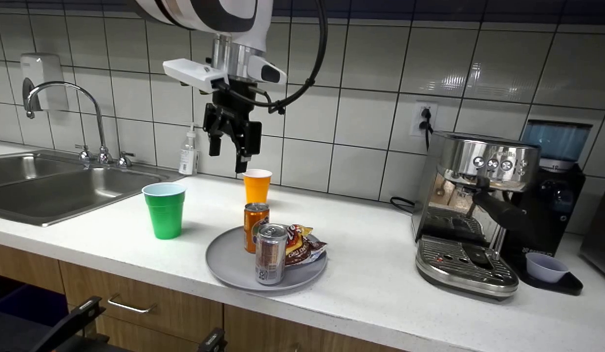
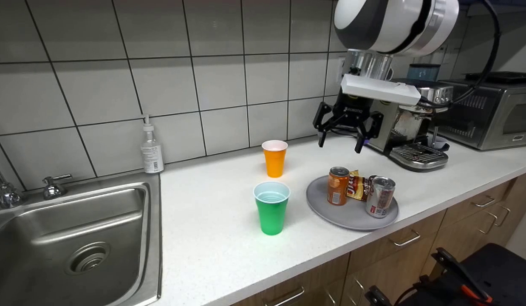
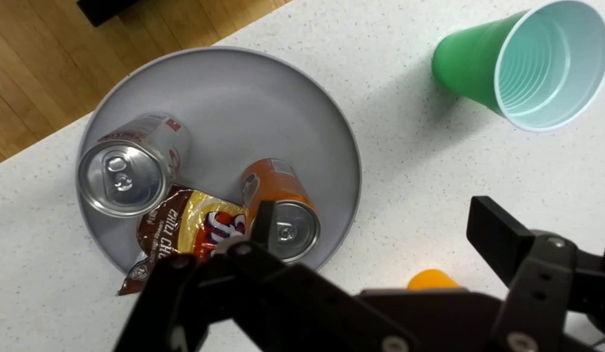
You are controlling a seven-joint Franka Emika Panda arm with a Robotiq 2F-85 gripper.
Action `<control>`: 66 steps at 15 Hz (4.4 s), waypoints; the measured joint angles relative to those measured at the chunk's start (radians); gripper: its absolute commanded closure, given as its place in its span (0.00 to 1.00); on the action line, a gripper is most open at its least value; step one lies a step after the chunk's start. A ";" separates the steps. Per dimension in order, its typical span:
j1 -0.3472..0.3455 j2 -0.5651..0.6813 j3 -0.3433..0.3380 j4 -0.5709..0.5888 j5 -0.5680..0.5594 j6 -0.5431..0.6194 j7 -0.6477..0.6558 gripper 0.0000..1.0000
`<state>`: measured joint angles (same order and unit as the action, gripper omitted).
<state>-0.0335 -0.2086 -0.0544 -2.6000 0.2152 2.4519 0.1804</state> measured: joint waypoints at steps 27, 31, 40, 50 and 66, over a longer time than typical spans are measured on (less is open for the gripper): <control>-0.008 0.407 -0.036 0.142 -0.107 0.214 0.019 0.25; -0.007 0.440 -0.037 0.176 -0.107 0.214 0.026 0.51; 0.010 0.452 -0.040 0.194 -0.137 0.214 0.081 0.61; 0.033 0.371 -0.041 0.178 -0.137 0.214 0.149 0.61; -0.037 0.302 -0.119 0.173 -0.136 0.214 0.192 0.61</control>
<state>-0.0703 0.0935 -0.1732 -2.4272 0.0792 2.6663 0.3728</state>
